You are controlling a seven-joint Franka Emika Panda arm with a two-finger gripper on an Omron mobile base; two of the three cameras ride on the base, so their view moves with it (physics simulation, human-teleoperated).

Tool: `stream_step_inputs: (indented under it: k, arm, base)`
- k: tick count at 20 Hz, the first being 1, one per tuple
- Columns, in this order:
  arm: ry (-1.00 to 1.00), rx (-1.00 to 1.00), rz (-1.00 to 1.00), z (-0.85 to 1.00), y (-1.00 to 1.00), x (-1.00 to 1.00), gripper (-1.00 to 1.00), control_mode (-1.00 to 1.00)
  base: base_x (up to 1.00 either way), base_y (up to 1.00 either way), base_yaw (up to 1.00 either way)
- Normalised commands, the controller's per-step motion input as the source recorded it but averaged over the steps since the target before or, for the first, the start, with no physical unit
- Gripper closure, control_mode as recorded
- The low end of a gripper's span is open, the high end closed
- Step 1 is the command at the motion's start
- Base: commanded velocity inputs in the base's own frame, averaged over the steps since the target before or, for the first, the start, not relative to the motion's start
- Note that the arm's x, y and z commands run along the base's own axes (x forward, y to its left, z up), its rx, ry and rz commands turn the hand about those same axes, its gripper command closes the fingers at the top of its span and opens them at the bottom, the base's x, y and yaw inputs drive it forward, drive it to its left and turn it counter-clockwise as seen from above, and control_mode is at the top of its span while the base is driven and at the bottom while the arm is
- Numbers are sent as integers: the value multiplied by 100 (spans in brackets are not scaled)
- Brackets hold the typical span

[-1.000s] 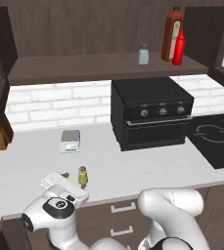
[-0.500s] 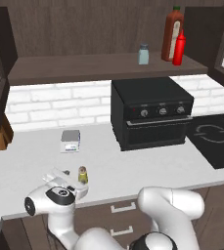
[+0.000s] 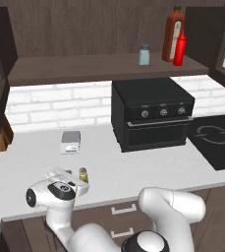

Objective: Put the shaker and condiment bottle from the counter next to their counterparts in the cabinet.

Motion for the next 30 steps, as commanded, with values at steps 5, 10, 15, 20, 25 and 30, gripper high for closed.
stream_step_inputs:
  k: [5, 10, 15, 20, 25, 30]
  arm:
    - [8, 4, 0, -8, -32, 3, -100, -100]
    - [3, 5, -1, -10, -38, 9, 100, -100]
    - [0, 5, 0, -2, -28, 6, 100, -100]
    - [0, 5, 0, 14, -2, 0, 100, -100]
    - [-3, 3, 4, 53, 0, 0, 100, -100]
    - [0, 2, 5, 51, -8, -15, 100, -100]
  base:
    - [0, 0, 0]
    - [0, 0, 0]
    - [0, 0, 0]
    - [0, 0, 0]
    - [0, 0, 0]
    - [0, 0, 0]
